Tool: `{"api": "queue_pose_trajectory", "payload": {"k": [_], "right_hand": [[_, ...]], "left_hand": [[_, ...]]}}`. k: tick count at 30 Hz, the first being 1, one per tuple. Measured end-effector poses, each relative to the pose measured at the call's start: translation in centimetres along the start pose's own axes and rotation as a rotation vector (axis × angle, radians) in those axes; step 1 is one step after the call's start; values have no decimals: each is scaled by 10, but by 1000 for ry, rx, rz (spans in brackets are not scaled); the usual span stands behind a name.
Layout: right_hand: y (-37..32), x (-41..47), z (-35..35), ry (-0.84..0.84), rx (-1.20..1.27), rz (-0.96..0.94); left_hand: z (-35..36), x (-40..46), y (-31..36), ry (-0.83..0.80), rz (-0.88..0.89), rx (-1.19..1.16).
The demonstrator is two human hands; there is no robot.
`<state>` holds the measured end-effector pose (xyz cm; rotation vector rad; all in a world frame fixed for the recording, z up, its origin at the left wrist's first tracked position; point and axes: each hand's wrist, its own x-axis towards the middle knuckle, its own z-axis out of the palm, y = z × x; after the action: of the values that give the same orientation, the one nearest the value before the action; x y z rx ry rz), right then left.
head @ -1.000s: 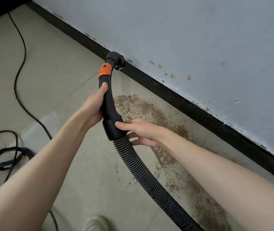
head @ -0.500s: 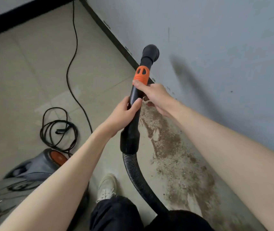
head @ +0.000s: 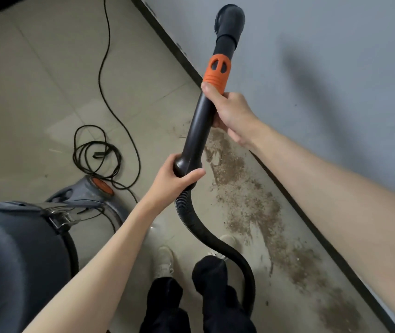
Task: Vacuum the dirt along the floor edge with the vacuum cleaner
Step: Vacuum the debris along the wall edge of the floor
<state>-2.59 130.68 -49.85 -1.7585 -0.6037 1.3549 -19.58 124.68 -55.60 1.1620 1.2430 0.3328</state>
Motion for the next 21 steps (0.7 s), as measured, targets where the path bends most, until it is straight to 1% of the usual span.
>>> {"api": "queue_pose_trajectory", "payload": {"k": [2, 5, 9, 12, 17, 21], "right_hand": [[2, -12, -5, 44, 101, 29], [7, -30, -9, 104, 196, 60], [15, -54, -6, 132, 262, 97], [20, -68, -4, 154, 342, 149], [29, -88, -6, 75, 444, 113], [35, -105, -9, 28, 460, 142]], "left_hand": [[-5, -11, -9, -36, 7, 59], [-18, -26, -23, -84, 24, 258], [-29, -39, -23, -55, 75, 430], [-36, -45, -18, -45, 106, 512], [-51, -53, -13, -26, 133, 629], [-57, -63, -14, -43, 122, 641]]}}
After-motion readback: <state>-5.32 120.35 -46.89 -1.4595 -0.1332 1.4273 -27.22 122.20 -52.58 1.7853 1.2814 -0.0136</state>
